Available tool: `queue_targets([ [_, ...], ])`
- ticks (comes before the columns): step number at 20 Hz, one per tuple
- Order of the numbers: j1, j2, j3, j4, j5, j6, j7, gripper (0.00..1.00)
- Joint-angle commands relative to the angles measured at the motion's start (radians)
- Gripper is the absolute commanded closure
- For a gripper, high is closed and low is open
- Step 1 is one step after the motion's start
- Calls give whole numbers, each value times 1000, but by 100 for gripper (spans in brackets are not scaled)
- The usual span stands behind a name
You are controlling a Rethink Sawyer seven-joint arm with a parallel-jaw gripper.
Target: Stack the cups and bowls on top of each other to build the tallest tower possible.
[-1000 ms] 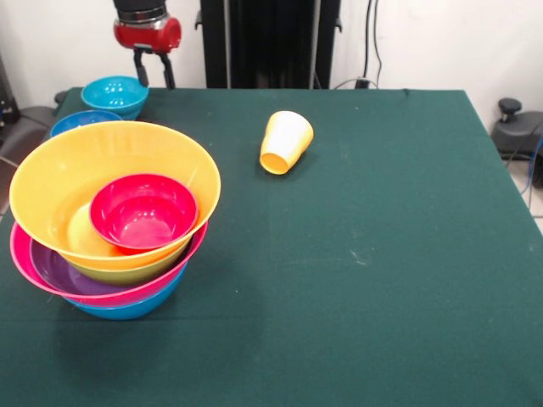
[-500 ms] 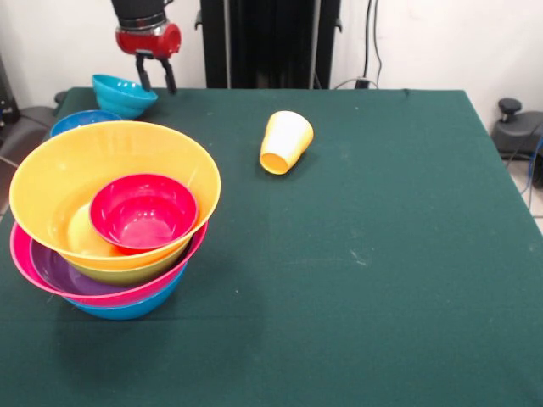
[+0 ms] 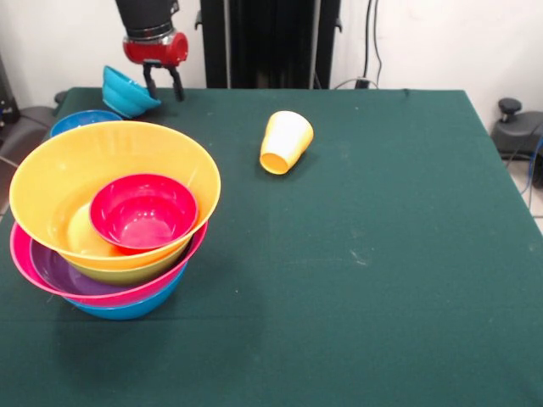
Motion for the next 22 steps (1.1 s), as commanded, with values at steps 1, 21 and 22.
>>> queue_targets([
  [1, 53, 5, 78, -120, -11, 27, -128, 0],
  [21, -45, -53, 171, -106, 48, 138, -281, 0],
  [22, -47, -49, 164, -108, 37, 136, -282, 0],
])
